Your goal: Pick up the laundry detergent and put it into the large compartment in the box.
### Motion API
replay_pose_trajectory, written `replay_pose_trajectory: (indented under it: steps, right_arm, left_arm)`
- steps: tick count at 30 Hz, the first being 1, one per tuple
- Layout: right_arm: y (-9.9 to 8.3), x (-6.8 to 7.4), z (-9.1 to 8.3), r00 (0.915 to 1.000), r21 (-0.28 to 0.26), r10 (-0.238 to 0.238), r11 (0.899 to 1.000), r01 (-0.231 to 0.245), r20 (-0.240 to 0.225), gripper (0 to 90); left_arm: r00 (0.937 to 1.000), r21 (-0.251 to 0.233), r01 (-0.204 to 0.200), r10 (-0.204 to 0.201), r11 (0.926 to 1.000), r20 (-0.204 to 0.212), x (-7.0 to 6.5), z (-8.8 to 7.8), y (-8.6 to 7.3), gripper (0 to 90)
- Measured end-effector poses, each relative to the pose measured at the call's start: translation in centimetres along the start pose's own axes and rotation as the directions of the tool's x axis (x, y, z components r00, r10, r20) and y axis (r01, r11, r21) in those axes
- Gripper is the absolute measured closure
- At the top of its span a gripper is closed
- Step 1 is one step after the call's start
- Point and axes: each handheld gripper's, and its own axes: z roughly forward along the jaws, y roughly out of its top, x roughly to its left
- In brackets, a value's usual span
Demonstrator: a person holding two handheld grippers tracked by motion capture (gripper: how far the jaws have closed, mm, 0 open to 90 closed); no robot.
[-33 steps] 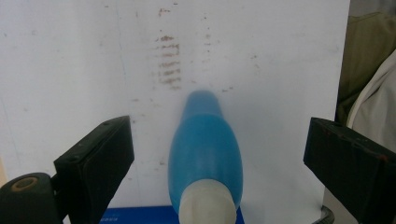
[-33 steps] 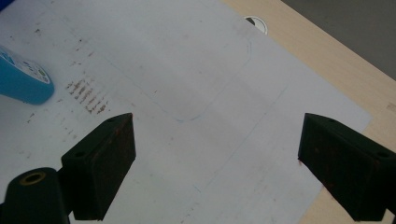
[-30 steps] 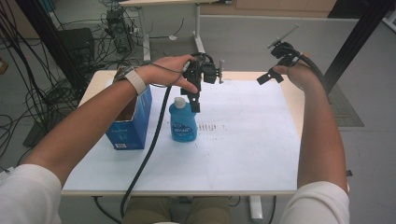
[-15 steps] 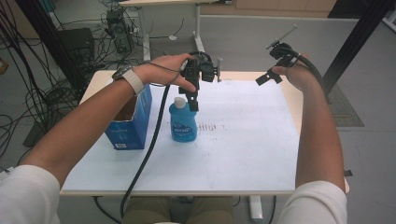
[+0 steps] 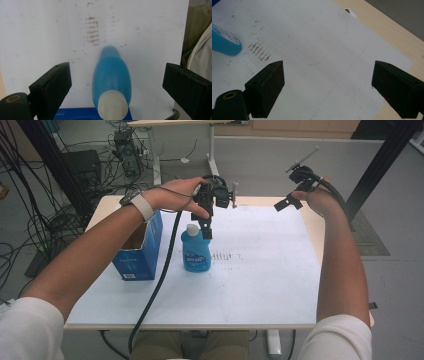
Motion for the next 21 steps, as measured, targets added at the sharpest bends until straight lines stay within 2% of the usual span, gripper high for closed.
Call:
replay_pose_trajectory:
  steps: [21]
  right_arm:
    - [0.1, 0.1, 0.1, 1.0, 0.004, -0.001, 1.0, 0.001, -0.002, 11.0]
  left_arm:
    - [1.0, -0.003, -0.001, 0.001, 1.0, 0.0, 0.13, -0.14, -0.37, 8.9]
